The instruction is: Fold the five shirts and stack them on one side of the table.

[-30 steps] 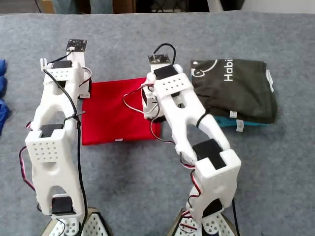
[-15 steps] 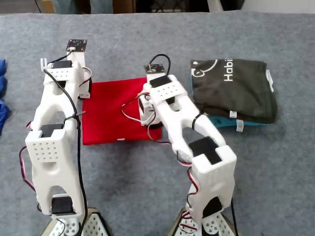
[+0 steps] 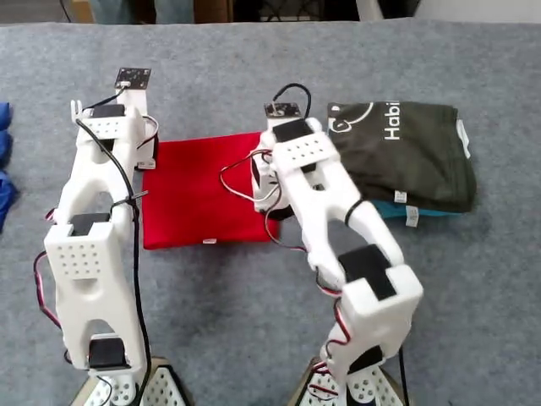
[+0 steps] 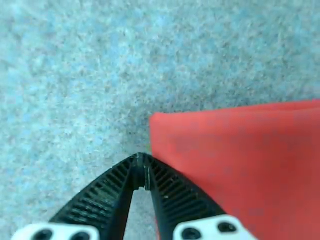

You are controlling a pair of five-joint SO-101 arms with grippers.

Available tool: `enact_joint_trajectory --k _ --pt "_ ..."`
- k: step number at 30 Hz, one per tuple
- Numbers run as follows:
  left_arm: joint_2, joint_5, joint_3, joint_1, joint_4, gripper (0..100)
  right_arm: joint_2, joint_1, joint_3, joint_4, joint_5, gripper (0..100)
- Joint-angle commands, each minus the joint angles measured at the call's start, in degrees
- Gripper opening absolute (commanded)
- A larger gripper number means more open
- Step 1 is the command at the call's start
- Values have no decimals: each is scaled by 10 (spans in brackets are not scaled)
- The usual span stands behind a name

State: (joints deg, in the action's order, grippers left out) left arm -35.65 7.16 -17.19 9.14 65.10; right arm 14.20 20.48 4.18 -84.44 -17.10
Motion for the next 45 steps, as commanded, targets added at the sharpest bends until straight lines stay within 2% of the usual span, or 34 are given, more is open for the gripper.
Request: enact_joint_trajectory --k 1,11,14,16,19,23,27,30,37,45 --pt "66 5 -16 -15 16 29 -66 -4 -26 -30 12 14" --pt "210 5 0 -17 77 29 -156 -2 -22 -129 18 15" --pt "265 6 46 4 95 29 -155 0 -22 -131 -12 21" --pt "303 7 98 29 84 29 -155 18 -21 -120 -46 74" --pt "367 34 190 68 38 29 -155 59 0 -91 -104 211" --pt "454 76 320 90 7 29 -155 92 60 13 -153 324" --pt "545 91 397 113 -11 29 -141 97 123 127 -203 342" --pt "582 91 434 128 -24 29 -106 97 119 159 -222 343" --pt "591 92 465 127 -23 29 0 97 27 161 -254 343" --pt "591 92 465 124 -38 29 87 98 7 165 -269 341"
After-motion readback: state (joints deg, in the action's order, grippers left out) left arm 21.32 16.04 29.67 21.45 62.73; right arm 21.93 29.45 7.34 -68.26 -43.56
